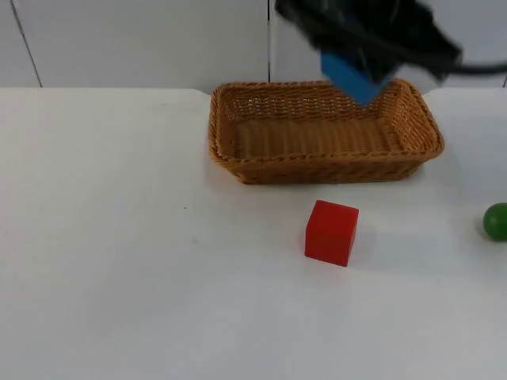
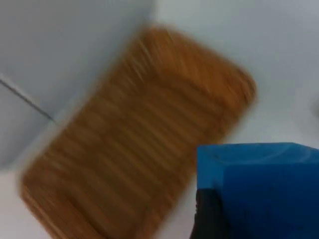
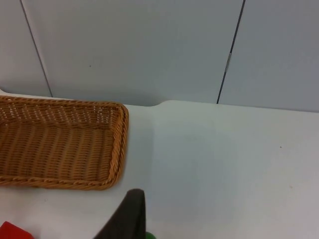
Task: Place all geometric objects except the red cube into the basket.
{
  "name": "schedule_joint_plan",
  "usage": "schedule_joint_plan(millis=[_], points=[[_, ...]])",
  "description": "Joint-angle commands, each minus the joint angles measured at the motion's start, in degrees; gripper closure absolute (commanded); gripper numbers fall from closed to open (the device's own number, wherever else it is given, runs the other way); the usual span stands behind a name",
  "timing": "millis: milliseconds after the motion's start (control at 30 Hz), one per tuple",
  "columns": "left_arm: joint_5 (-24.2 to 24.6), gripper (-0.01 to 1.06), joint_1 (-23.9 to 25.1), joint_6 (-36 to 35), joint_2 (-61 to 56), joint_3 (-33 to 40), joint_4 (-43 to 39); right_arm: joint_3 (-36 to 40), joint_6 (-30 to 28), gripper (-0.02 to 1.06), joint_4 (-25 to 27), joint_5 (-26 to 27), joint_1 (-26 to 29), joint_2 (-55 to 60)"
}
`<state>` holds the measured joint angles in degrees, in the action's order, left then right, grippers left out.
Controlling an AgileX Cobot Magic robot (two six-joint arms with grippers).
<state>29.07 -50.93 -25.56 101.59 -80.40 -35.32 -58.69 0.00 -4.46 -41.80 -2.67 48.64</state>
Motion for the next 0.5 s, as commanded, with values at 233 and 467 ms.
schedule_joint_plan(millis=[233, 467], points=[[-15.9, 1.05, 9.83, -22.84, 1.45, -2.88, -8.2, -0.36, -0.9, -0.01, -0.15, 1.28, 0.1, -0.32], [-11.89, 1.05, 14.4, -22.94, 11.76, -11.02, -5.57, -0.36, -0.9, -0.01, -0.15, 1.28, 0.1, -0.32]])
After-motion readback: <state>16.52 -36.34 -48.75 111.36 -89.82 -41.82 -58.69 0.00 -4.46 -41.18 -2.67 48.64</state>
